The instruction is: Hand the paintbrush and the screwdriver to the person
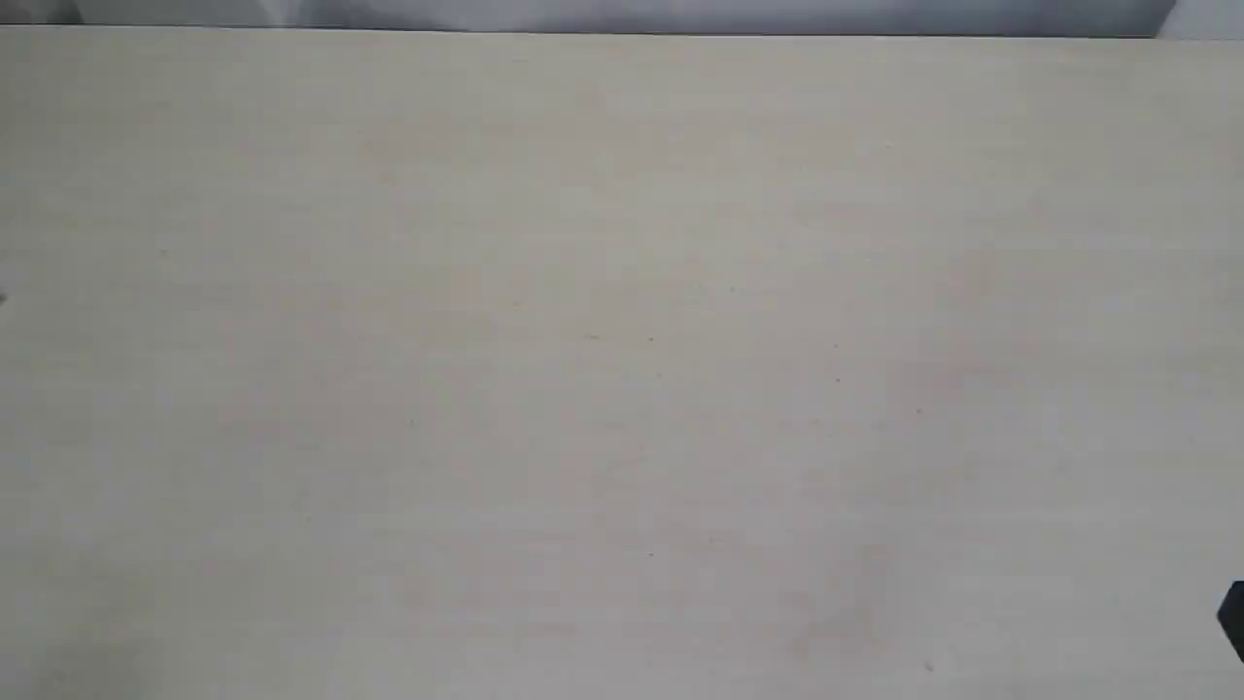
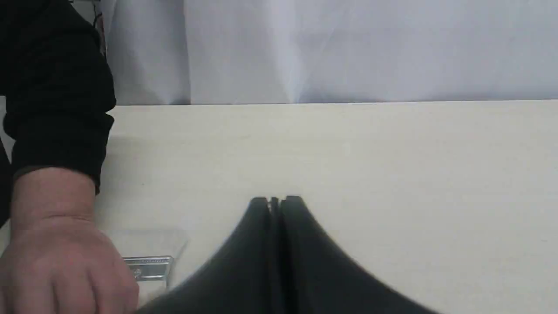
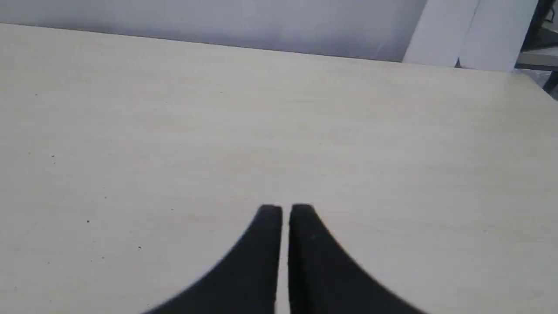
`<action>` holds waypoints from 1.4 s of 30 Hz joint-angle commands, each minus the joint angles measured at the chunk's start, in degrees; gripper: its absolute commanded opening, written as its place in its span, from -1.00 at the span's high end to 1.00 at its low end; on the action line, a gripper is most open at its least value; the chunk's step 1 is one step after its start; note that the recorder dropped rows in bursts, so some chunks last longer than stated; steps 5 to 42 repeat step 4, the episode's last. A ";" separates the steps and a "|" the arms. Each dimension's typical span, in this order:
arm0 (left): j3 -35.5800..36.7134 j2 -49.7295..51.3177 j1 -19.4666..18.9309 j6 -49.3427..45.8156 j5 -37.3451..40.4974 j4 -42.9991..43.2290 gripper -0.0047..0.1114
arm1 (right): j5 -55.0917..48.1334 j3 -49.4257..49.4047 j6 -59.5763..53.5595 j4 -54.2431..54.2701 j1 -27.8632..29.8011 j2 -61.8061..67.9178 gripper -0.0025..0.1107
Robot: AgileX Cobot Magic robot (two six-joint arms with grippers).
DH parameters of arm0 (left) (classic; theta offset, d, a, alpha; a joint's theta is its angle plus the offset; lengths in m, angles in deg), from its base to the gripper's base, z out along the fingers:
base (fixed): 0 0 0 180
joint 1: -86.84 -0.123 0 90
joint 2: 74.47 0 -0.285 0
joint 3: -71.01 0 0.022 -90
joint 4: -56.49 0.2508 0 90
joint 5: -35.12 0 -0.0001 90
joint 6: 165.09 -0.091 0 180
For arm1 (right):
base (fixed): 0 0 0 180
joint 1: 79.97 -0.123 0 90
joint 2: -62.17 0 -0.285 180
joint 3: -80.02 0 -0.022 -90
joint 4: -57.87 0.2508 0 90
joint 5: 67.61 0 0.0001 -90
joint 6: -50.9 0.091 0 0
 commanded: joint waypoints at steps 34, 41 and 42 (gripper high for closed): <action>0.12 -0.14 0.47 0.12 -0.41 -0.09 0.92 | 0.16 -0.20 -0.32 0.02 0.30 -0.25 0.88; 0.12 -0.14 0.47 0.12 -0.41 -0.09 0.92 | 0.16 -0.20 -0.32 0.02 0.30 -0.25 0.88; 0.12 -0.14 0.47 0.12 -0.41 -0.09 0.92 | 0.16 -0.20 -0.32 0.02 0.30 -0.25 0.88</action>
